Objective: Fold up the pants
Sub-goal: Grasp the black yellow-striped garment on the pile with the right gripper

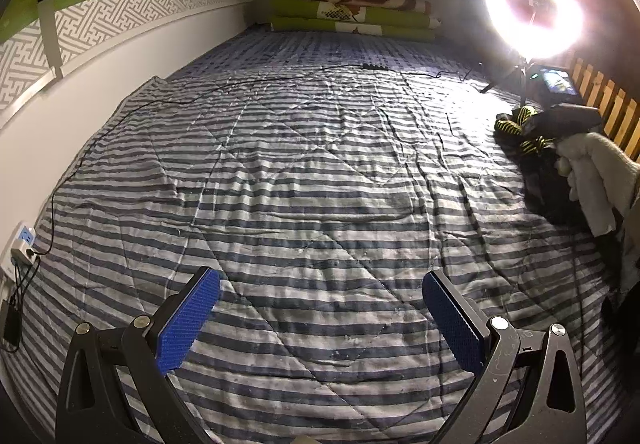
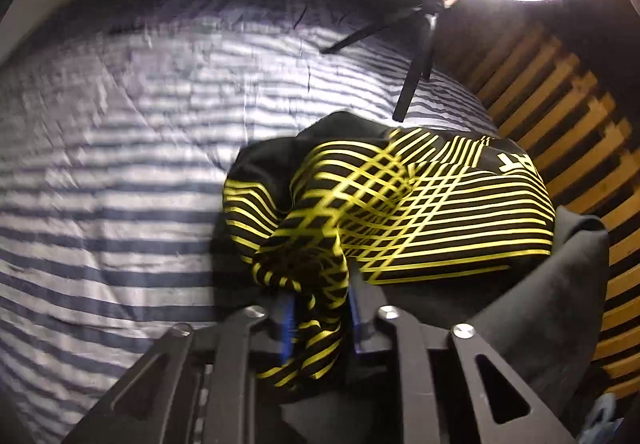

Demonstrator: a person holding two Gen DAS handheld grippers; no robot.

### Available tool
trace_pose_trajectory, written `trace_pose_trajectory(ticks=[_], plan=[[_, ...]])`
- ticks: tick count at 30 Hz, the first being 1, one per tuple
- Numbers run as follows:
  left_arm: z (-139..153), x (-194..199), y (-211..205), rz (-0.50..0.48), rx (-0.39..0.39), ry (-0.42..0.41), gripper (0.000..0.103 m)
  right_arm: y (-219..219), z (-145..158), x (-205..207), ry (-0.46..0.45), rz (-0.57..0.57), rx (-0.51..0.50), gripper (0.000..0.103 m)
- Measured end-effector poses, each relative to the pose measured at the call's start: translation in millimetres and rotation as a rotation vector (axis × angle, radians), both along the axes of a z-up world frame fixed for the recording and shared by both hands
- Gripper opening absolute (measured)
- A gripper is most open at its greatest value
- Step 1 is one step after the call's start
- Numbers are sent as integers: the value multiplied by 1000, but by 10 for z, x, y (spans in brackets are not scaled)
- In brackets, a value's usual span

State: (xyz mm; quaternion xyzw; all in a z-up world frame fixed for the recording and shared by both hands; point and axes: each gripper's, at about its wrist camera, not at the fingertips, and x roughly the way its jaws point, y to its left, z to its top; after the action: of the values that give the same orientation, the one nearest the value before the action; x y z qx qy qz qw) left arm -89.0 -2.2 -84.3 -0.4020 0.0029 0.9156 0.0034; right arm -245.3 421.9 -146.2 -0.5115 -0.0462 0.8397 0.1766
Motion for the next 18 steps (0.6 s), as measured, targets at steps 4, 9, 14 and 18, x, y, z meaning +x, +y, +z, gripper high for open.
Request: trace_pose_trajectory(ticks=[4,9,14,18], plan=[[104,55,-2,15,-42,38,103,52,320,167,64,11,-103,12],[220,92,-178,51,-18,57,103,-216,817,576,138,122,-262,12],[350,130,-486,95,14,69,103,-874,1126,1070,163,308,-371,11],[491,210,-747,138,12,107,103,-1594,1149,1651,132,484,-438,11]])
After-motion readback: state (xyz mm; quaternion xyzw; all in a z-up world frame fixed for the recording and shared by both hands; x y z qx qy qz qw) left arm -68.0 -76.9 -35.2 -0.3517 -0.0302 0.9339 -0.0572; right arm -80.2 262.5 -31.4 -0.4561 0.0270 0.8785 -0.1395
